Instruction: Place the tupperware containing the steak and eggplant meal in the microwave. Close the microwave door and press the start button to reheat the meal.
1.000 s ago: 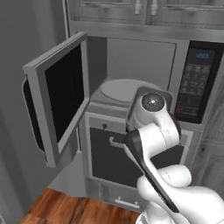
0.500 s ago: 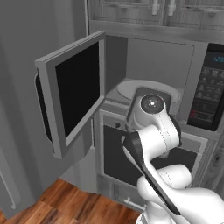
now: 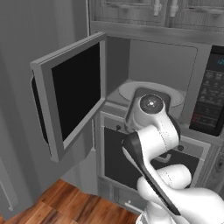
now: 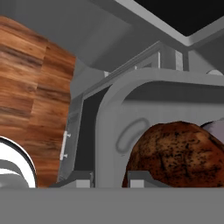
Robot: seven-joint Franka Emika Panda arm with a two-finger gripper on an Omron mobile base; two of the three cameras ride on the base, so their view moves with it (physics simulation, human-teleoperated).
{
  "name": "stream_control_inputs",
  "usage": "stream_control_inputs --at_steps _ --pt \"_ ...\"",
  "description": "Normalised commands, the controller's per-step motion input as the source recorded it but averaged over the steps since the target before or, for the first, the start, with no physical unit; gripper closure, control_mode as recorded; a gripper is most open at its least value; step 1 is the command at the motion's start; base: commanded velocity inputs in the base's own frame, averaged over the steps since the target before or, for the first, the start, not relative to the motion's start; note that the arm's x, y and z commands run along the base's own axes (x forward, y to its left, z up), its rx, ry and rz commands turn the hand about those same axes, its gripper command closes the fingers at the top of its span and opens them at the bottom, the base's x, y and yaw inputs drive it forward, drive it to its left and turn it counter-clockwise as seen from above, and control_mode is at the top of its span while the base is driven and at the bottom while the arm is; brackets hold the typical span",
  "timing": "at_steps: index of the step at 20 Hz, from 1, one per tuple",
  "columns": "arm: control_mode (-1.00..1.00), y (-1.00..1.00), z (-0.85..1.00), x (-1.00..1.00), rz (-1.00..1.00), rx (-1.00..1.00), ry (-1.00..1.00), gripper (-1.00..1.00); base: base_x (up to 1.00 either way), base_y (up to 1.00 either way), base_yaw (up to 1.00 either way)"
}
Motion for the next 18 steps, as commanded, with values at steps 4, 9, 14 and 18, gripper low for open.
stream_control_inputs --at_steps 4,9,14,18 --pt "1.0 0.0 0.0 0.0 0.0 0.0 0.0 1.0 0.1 0.0 -0.01" --pt "-1.0 -0.14 0.34 0.64 -0.07 0.0 -0.04 1.0 0.0 0.0 0.0" --pt "-1.0 -0.29 0.26 1.0 -0.02 0.0 0.04 1.0 0.0 0.0 0.0" --pt "-1.0 -0.41 0.08 1.0 -0.01 0.02 0.09 1.0 0.0 0.0 0.0"
